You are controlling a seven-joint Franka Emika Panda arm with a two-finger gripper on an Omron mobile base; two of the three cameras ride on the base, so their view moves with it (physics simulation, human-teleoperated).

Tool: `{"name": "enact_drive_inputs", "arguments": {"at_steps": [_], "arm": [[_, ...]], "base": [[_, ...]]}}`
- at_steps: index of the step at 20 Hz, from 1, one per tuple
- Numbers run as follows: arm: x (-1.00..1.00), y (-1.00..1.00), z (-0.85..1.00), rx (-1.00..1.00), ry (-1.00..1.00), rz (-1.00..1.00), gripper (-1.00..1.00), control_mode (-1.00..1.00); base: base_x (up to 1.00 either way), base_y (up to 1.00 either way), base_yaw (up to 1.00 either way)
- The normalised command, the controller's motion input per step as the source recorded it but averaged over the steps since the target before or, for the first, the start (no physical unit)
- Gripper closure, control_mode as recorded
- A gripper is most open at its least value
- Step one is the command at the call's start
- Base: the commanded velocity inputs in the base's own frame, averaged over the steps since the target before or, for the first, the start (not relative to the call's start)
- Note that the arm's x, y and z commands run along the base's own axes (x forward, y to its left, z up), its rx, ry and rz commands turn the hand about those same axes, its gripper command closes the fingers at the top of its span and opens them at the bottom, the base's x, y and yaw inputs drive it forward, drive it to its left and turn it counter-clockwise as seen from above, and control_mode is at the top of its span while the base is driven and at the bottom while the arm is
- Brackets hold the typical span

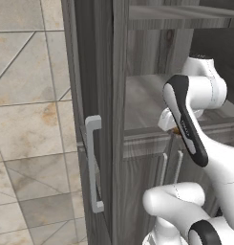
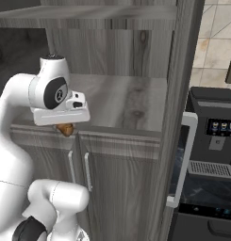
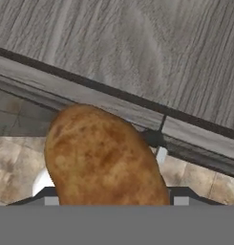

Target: Pick the potatos from the cabinet and place them in one bowl. Pick the onion from the sink and place it in the other bowl.

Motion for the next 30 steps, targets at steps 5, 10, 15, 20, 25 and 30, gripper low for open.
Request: {"name": "enact_drive_inputs", "arguments": {"at_steps": [5, 10, 15, 20, 25, 30], "arm": [[0.00, 0.00, 0.00, 0.00, 0.00, 0.00, 1.00, 1.00], [0.00, 0.00, 0.00, 0.00, 0.00, 0.00, 1.00, 1.00], [0.00, 0.00, 0.00, 0.00, 0.00, 0.00, 1.00, 1.00], [0.00, 0.00, 0.00, 0.00, 0.00, 0.00, 1.00, 1.00], [0.00, 0.00, 0.00, 0.00, 0.00, 0.00, 1.00, 1.00], [0.00, 0.00, 0.00, 0.00, 0.00, 0.00, 1.00, 1.00]], "base": [[-0.59, -0.12, -0.07], [-0.94, -0.23, -0.08], [-0.90, -0.25, -0.07], [-0.39, -0.39, -0.08], [-0.12, -0.64, -0.08], [-0.03, -0.76, -0.09]]}}
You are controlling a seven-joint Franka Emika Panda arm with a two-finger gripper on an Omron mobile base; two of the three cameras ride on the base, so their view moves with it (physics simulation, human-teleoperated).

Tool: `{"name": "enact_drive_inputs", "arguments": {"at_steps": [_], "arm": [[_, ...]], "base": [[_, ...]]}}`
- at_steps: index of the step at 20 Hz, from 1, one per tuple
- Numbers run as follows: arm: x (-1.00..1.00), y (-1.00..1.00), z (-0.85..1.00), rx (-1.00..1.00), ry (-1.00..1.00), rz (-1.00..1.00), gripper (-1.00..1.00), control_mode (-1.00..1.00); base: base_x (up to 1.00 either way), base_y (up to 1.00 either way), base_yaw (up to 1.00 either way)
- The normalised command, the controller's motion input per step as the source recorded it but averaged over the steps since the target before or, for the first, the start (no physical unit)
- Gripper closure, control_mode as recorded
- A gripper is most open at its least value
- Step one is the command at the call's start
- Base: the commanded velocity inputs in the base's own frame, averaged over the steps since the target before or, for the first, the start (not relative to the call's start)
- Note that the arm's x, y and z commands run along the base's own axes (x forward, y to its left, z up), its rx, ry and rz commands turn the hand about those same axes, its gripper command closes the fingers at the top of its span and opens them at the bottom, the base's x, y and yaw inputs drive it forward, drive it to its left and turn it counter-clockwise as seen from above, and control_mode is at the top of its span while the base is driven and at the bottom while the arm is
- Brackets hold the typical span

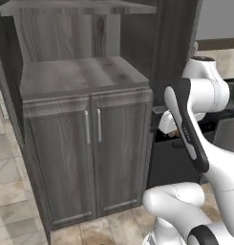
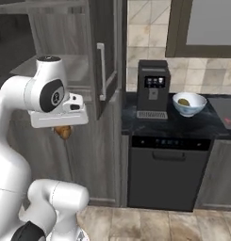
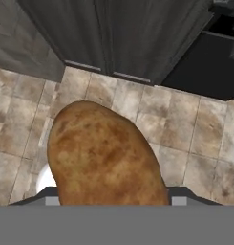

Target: Pick the potatos from the cabinet and place them in one bowl. Pick the onion from the sink and place it in the other bowl.

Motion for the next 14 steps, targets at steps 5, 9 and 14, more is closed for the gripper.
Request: {"name": "enact_drive_inputs", "arguments": {"at_steps": [5, 9, 14], "arm": [[0.00, 0.00, 0.00, 0.00, 0.00, 0.00, 1.00, 1.00], [0.00, 0.00, 0.00, 0.00, 0.00, 0.00, 1.00, 1.00], [0.00, 0.00, 0.00, 0.00, 0.00, 0.00, 1.00, 1.00]], "base": [[-0.01, -0.81, -0.07], [0.01, -0.69, 0.00], [0.28, -0.70, 0.05]]}}
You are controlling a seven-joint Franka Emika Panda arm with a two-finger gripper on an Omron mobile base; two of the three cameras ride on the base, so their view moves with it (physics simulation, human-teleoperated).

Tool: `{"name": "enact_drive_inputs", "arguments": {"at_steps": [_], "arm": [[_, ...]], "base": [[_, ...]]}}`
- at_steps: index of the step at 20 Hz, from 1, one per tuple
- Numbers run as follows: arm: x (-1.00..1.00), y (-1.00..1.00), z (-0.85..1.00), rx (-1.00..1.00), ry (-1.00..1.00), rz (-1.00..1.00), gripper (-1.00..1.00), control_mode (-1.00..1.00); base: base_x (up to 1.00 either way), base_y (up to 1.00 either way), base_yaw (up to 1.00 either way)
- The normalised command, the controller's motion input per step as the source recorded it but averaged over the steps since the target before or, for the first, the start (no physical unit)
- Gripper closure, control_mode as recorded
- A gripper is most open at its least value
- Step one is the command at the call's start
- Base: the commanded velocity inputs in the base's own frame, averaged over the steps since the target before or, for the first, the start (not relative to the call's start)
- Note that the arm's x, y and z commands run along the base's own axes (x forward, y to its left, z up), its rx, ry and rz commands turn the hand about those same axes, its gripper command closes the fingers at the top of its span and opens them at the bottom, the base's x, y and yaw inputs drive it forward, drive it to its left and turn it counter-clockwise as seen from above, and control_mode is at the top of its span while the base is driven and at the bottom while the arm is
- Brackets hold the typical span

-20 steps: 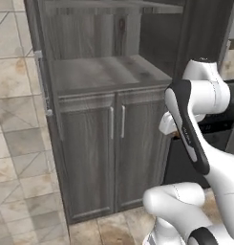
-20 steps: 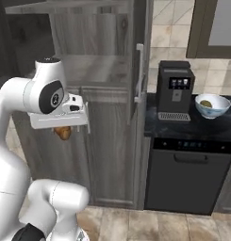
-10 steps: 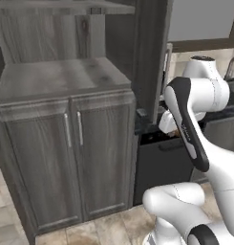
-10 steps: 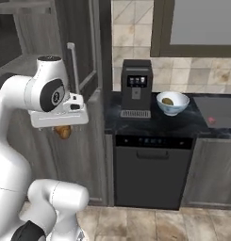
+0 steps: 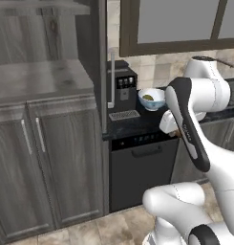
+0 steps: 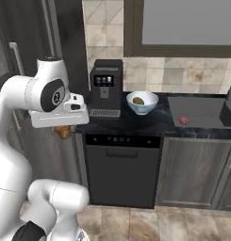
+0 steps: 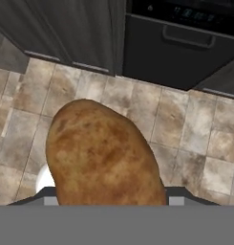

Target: Pick the potatos from the cabinet and place them in one bowl. Pick the onion from the sink and place it in the other bowl.

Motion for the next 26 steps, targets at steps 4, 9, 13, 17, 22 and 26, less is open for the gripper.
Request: {"name": "enact_drive_inputs", "arguments": {"at_steps": [4, 9, 13, 17, 22, 26], "arm": [[0.00, 0.00, 0.00, 0.00, 0.00, 0.00, 1.00, 1.00], [0.00, 0.00, 0.00, 0.00, 0.00, 0.00, 1.00, 1.00], [0.00, 0.00, 0.00, 0.00, 0.00, 0.00, 1.00, 1.00], [0.00, 0.00, 0.00, 0.00, 0.00, 0.00, 1.00, 1.00], [0.00, 0.00, 0.00, 0.00, 0.00, 0.00, 1.00, 1.00], [0.00, 0.00, 0.00, 0.00, 0.00, 0.00, 1.00, 1.00]], "base": [[0.32, -0.73, 0.06], [0.46, -0.60, 0.08], [0.59, -0.22, 0.03], [0.71, -0.16, 0.00], [0.67, -0.17, 0.00], [0.49, -0.44, 0.00]]}}
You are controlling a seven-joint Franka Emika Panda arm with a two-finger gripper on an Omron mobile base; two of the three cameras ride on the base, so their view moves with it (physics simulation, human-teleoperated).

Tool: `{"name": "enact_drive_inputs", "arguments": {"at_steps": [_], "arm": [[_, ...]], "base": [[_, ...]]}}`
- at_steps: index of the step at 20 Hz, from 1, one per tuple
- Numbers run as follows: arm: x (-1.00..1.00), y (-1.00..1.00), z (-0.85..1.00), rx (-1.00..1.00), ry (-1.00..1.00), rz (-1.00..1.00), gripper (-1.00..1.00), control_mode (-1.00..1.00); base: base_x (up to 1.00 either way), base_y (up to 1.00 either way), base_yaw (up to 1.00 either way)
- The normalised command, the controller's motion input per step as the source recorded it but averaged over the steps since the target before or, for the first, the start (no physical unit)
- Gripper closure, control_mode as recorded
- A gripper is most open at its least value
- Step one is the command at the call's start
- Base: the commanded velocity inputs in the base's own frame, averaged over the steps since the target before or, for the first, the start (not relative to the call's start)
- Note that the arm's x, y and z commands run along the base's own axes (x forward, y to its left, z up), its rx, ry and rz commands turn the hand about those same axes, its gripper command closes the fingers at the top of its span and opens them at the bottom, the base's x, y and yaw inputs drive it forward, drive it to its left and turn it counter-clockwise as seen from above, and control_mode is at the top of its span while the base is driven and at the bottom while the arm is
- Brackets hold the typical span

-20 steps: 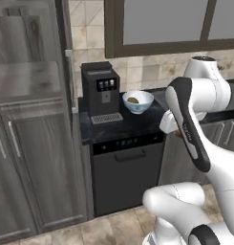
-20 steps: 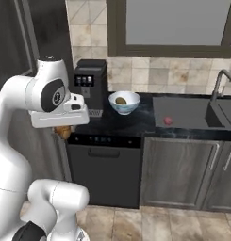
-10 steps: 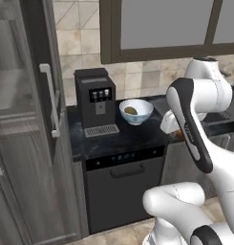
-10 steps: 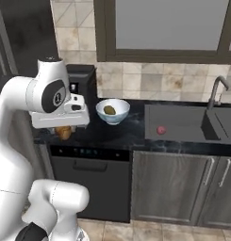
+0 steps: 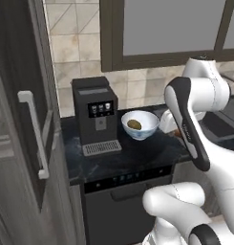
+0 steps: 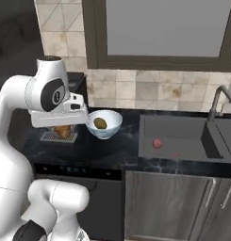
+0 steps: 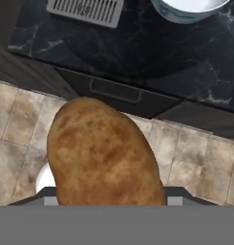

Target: Pick the potatos from the cabinet and place them in one bowl. Pick the onion from the sink and place it in the other bowl.

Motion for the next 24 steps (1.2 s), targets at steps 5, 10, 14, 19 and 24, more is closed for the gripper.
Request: {"name": "enact_drive_inputs", "arguments": {"at_steps": [5, 10, 14, 19, 24], "arm": [[0.00, 0.00, 0.00, 0.00, 0.00, 0.00, 1.00, 1.00], [0.00, 0.00, 0.00, 0.00, 0.00, 0.00, 1.00, 1.00], [0.00, 0.00, 0.00, 0.00, 0.00, 0.00, 1.00, 1.00], [0.00, 0.00, 0.00, 0.00, 0.00, 0.00, 1.00, 1.00], [0.00, 0.00, 0.00, 0.00, 0.00, 0.00, 1.00, 1.00]], "base": [[0.27, -0.60, 0.00], [0.23, -0.64, 0.03], [0.36, -0.49, 0.10], [0.31, -0.28, 0.11], [0.29, -0.13, 0.07]]}}
